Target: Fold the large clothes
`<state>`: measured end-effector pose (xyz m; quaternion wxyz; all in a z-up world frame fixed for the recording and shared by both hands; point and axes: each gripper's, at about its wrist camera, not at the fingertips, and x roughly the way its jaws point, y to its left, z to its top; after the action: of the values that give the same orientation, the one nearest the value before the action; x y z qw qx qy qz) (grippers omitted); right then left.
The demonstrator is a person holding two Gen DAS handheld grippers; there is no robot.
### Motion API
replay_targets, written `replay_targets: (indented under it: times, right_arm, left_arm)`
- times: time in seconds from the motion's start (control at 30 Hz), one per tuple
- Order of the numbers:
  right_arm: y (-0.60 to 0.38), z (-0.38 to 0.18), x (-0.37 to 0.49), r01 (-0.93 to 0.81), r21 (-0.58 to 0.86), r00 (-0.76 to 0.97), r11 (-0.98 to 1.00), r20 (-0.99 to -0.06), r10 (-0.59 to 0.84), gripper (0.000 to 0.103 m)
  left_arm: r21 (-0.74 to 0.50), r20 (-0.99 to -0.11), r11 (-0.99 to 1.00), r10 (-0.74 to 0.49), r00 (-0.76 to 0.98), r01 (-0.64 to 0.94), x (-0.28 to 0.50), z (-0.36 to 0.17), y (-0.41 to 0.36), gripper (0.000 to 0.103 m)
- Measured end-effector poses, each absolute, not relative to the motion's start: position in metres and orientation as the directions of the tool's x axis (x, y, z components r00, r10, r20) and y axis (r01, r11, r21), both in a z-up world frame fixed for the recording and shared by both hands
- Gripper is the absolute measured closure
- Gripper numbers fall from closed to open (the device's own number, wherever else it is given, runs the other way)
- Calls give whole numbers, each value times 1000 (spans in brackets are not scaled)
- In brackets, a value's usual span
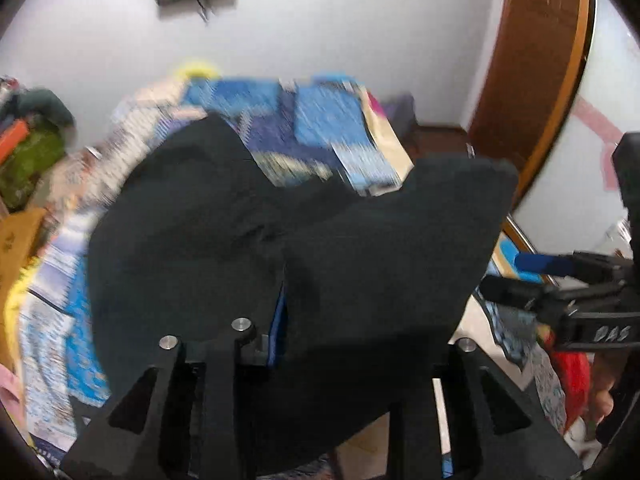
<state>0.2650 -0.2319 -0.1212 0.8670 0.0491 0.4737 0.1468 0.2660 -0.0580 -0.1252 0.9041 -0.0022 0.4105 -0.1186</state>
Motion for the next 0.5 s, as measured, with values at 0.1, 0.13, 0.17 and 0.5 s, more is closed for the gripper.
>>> replay_targets:
  times: [0.1, 0.13, 0.17, 0.5]
  right_arm:
    - [-246, -129, 265, -175, 249, 496, 952, -813, 304, 26]
    - [-250, -132, 266, -164, 264, 490, 950, -814, 311, 26]
    - [-252, -132, 263, -159, 274, 487, 948, -814, 317, 26]
    - [-251, -101, 233, -193, 307, 525, 932, -770, 362, 26]
  left_arm:
    - [-185, -783, 957, -280, 555, 221, 274, -148, -59, 58]
    - [-200, -788, 954, -293, 541, 225, 275, -154, -60, 57]
    - [-193, -790, 954, -289, 540, 228, 274, -155, -62, 54]
    - [-188, -779, 939, -322, 537, 289, 240, -118, -68, 31]
